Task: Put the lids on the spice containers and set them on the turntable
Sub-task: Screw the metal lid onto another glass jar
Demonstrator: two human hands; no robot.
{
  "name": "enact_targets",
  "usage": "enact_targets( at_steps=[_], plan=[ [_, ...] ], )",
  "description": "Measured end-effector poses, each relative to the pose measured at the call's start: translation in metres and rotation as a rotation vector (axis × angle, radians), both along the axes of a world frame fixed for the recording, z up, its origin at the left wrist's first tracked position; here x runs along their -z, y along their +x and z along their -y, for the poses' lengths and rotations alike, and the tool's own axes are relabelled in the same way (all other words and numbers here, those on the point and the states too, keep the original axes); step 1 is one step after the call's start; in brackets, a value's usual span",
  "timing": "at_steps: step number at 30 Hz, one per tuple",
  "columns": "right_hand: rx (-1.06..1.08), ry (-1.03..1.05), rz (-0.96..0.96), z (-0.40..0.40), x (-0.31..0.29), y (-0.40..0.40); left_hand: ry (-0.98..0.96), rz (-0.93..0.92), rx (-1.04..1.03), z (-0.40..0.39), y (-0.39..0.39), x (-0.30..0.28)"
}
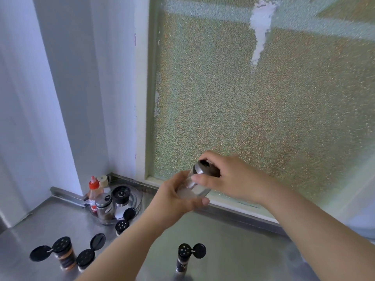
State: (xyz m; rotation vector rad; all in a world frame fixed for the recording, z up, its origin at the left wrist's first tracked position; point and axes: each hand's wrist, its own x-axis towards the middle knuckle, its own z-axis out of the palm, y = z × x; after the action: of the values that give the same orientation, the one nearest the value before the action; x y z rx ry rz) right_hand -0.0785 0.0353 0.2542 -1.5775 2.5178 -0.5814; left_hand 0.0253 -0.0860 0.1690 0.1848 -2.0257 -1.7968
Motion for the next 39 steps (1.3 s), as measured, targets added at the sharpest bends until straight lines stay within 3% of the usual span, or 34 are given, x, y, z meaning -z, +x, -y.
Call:
enact_targets(
  at_steps=[5,10,17,23,31,39],
  plan=[
    [-0.013,0.053,0.026,0.029,0.016,0.007,0.06,0.087,0.013,0.023,0.011,0.02],
    [-0.09,0.109,-0.059,0.077,0.054,0.019,-0.249,0.297,-0.148,0.059,0.016,0.051],
    [-0.032,0.164,-0.01,0.159,0.109,0.001,-0.349,0.442,-0.285,0.139,0.04,0.06],
    [0.059,0.173,0.118,0.231,0.17,-0.036,-0.311,0.468,-0.432,0.205,0.074,0.078],
    [0.088,0.172,0.237,0.279,0.23,-0.051,-0.307,0.494,-0.437,0.245,0.096,0.098],
    [0.048,0.444,0.224,0.298,0.257,-0.051,-0.247,0.473,-0.454,0.255,0.1,0.103]
  ],
)
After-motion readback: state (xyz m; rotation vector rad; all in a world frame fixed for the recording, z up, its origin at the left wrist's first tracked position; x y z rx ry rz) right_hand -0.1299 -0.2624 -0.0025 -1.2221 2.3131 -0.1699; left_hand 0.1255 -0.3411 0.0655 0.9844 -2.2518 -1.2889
